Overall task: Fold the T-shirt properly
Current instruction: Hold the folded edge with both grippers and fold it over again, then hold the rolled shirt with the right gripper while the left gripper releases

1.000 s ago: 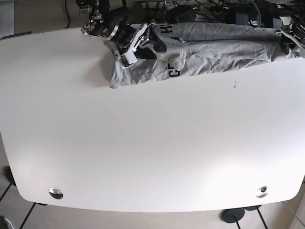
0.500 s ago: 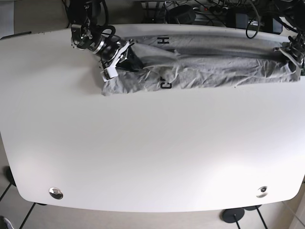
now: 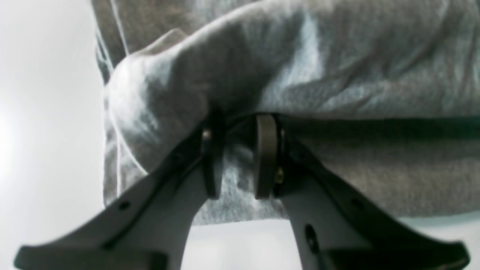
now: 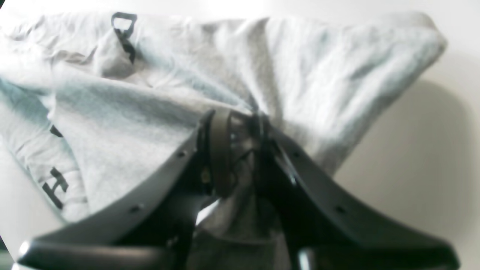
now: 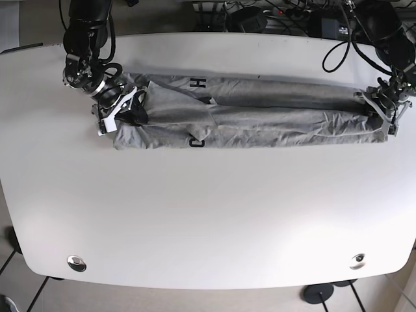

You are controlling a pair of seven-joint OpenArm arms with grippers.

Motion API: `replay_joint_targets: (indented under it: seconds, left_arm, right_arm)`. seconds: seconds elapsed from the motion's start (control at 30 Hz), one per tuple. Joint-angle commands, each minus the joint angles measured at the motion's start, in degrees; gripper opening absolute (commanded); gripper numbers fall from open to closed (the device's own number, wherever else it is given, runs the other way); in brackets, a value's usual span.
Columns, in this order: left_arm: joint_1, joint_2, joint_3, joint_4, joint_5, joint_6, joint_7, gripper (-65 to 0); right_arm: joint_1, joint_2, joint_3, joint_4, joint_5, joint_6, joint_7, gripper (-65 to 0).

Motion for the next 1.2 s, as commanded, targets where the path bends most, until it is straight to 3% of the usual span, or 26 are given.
replay_joint_targets:
  seconds: [0.03, 0.1, 0.17, 0.27, 0.37, 0.57, 0.67, 0.9, 1.03, 1.2]
  left_arm:
    - [1.8, -2.0, -3.7, 2.5, -3.9, 0.2, 2.5, -51.9]
    - [2.2, -2.0, -6.0, 5.5, -7.0, 0.2, 4.4, -44.2]
    - [4.0, -2.0, -10.0, 10.1, -10.2, 0.2, 6.5, -31.4]
    - [5.2, -2.0, -15.6, 14.3, -18.3, 0.2, 9.1, -21.1]
    - [4.6, -2.7, -19.9, 14.1, -21.3, 0.2, 12.7, -20.4]
    - [-2.2, -5.9, -20.1, 0.8, -21.2, 0.2, 12.6, -20.4]
    - [-4.9, -8.1, -19.9, -6.9, -21.1, 0.2, 9.1, -20.4]
    - [-9.2, -14.2, -11.5, -19.5, -17.6, 0.2, -1.3, -20.8]
    - [-9.2, -14.9, -5.6, -20.8, -15.8, 0.2, -7.9, -20.8]
    - [-9.2, -14.4, -3.7, -21.0, -11.3, 0.2, -10.4, -20.6]
  right_arm:
    - [-0.5, 0.2, 0.1, 1.0, -2.6, -2.15, -2.6, -54.7]
    - [-1.2, -1.3, 0.1, 3.3, -2.6, -2.06, -2.7, -54.7]
    - [-2.7, -2.8, 0.0, 7.8, -2.6, -2.06, -3.0, -54.7]
    - [-2.9, -4.5, -1.5, 11.1, -3.1, -2.06, -5.6, -54.7]
    - [-2.9, -4.5, -4.1, 11.2, -3.1, -2.06, -5.6, -54.7]
    - [-2.7, -4.9, -4.8, 10.8, -3.2, -2.41, -5.6, -54.7]
    - [-2.7, -4.6, -4.7, 10.8, -3.2, -2.41, -5.6, -54.7]
    - [-2.7, -4.7, -4.6, 10.7, -3.2, -2.5, -5.5, -54.7]
    - [-2.7, -4.7, -4.6, 10.7, -3.2, -2.5, -5.5, -54.9]
    - [-2.7, -4.8, -4.5, 10.7, -3.2, -2.5, -5.4, -54.9]
